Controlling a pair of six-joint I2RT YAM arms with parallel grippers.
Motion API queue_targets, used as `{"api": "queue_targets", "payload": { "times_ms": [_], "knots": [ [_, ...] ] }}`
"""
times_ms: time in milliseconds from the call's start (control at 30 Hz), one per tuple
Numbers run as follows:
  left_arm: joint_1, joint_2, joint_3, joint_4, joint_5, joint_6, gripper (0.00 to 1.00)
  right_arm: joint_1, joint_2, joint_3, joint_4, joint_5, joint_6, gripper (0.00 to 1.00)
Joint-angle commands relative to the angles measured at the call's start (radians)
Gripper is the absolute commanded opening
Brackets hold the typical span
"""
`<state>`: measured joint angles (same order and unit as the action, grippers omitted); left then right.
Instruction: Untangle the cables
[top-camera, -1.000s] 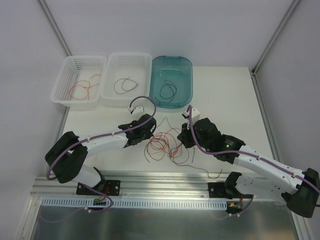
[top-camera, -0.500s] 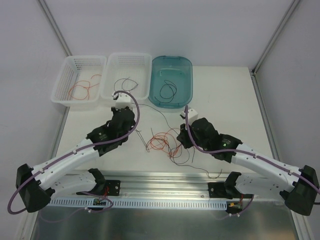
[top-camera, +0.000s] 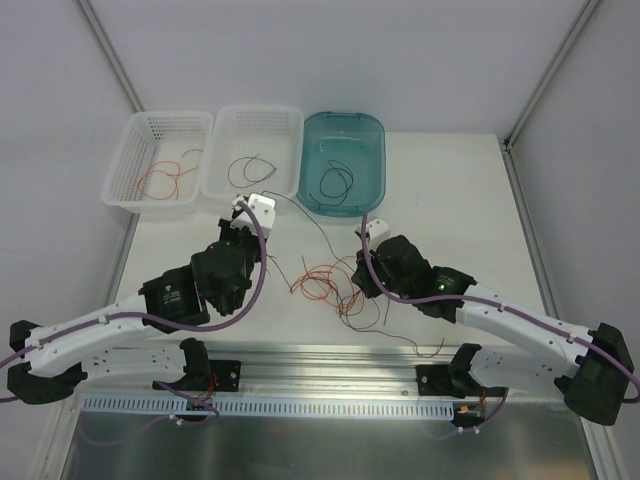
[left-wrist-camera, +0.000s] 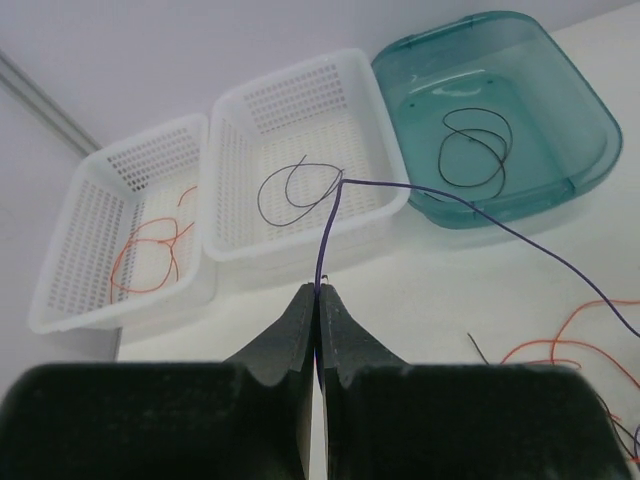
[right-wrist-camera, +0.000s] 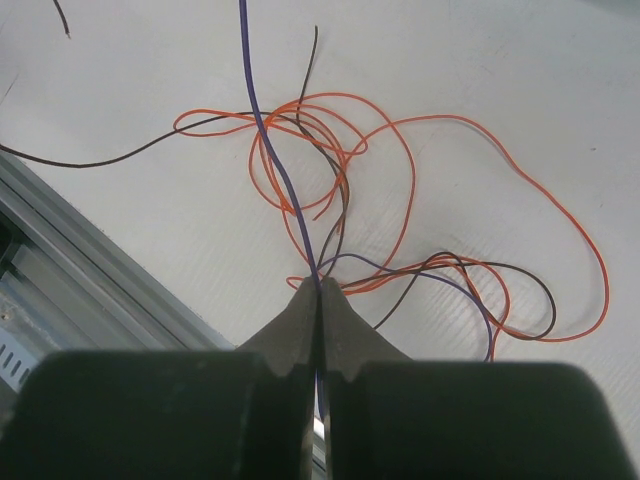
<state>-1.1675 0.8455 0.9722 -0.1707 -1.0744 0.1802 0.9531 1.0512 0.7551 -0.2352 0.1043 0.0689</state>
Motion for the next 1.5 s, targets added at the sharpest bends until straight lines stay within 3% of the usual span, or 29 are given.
{"api": "queue_targets", "payload": {
  "times_ms": [0,67,167,200,367,467,600,733,900,967,1033,1067,1133,1300,1467],
  "knots": [
    [-0.098,0.004,0.124,0.014,-0.076,0.149,0.0,-0.001,0.0,0.03,0.031,0.001,0.006,0.01],
    [-0.162,0.017,0.163,0.01,-0.026,0.156,0.0,-0.001,-0.002,0.024,0.034,0.006,0.008,0.01],
    [-0.179,-0.014,0.157,0.01,0.241,0.102,0.01,-0.002,0.001,0.023,0.037,0.012,0.009,0.01],
    [-0.178,-0.007,0.123,0.011,0.245,0.113,0.01,-0.001,0.003,0.023,0.037,0.015,0.009,0.01],
    [-0.109,0.099,0.028,-0.006,-0.08,0.15,0.0,-0.002,-0.008,0.021,0.031,0.018,0.006,0.01],
    [0.023,0.151,-0.027,-0.084,-0.165,0.116,0.0,-0.002,-0.011,0.018,0.027,0.021,0.005,0.01],
    [0.137,0.19,-0.044,-0.167,-0.139,0.091,0.0,-0.001,-0.014,0.016,0.03,0.017,0.015,0.01],
    [0.241,0.242,-0.078,-0.193,-0.021,0.059,0.0,-0.001,-0.007,0.016,0.03,0.012,0.022,0.01],
    [0.305,0.305,-0.047,-0.305,0.206,-0.178,0.0,-0.002,0.013,0.015,0.054,-0.043,0.022,0.01],
    [0.307,0.303,-0.043,-0.311,0.247,-0.226,0.0,-0.001,0.041,0.039,0.051,-0.061,0.022,0.1],
    [0.307,0.296,-0.035,-0.314,0.299,-0.242,0.0,-0.001,0.079,0.055,0.047,-0.06,0.029,0.27],
    [0.307,0.291,-0.024,-0.317,0.312,-0.248,0.0,-0.001,0.084,0.064,0.056,-0.061,0.034,0.4],
    [0.307,0.273,-0.017,-0.329,0.346,-0.263,0.0,0.001,0.099,0.075,0.088,-0.084,0.037,0.52],
    [0.307,0.233,-0.003,-0.354,0.402,-0.312,0.0,0.035,0.156,0.147,0.158,-0.204,0.025,0.54],
    [0.307,0.224,-0.001,-0.363,0.433,-0.349,0.0,0.073,0.274,0.156,0.388,-0.339,0.167,0.54]
  ]
}}
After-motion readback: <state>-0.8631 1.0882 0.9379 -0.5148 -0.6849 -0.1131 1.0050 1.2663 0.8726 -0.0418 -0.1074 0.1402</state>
